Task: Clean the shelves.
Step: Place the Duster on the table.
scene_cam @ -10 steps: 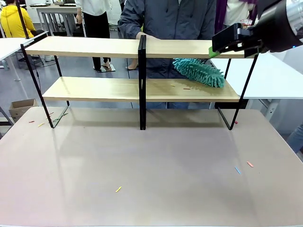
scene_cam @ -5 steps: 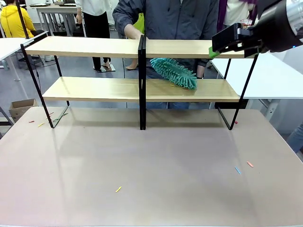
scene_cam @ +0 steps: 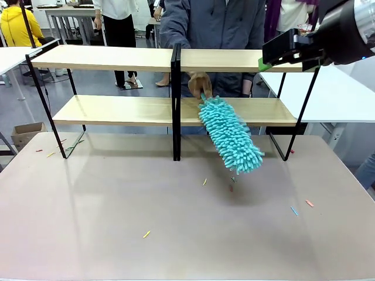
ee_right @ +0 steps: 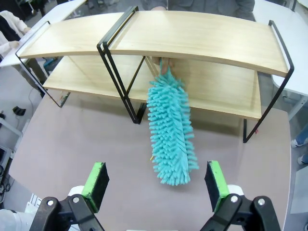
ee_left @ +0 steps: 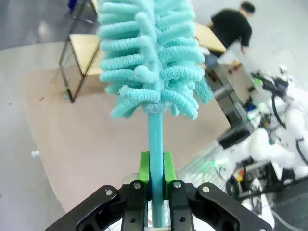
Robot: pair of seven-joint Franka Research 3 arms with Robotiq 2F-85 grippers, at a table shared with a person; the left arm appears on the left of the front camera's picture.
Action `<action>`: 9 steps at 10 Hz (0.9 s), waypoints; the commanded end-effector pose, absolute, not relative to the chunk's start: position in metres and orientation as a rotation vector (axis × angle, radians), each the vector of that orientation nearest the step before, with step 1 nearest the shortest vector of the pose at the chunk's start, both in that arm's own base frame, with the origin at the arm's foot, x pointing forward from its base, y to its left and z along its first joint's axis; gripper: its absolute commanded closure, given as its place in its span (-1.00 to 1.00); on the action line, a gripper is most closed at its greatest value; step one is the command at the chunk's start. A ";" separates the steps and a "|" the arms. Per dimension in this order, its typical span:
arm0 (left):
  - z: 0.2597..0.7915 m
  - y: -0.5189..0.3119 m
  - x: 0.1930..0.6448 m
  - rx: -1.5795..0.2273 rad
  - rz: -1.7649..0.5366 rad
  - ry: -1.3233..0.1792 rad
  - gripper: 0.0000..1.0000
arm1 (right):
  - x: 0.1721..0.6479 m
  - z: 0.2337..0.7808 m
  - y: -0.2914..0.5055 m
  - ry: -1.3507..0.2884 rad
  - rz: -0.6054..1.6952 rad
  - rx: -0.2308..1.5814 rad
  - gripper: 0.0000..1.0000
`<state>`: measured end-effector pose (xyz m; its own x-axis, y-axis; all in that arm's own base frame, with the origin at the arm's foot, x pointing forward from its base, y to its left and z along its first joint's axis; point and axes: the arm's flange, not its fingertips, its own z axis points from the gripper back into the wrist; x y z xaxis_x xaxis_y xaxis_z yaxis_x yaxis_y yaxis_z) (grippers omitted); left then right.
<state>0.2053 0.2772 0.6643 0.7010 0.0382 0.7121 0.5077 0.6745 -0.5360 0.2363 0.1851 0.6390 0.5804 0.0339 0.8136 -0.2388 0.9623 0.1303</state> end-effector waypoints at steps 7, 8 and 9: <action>0.585 0.190 0.205 -0.454 -1.435 -0.228 0.74 | 0.237 0.594 -0.024 -0.488 -0.601 0.651 -1.00; 0.622 0.206 0.193 -0.596 -1.208 -0.245 0.74 | 0.256 0.614 0.032 -0.413 -0.271 0.713 -1.00; 0.622 0.206 0.193 -0.596 -1.208 -0.245 0.74 | 0.252 0.609 -0.011 -0.411 -0.409 0.734 -1.00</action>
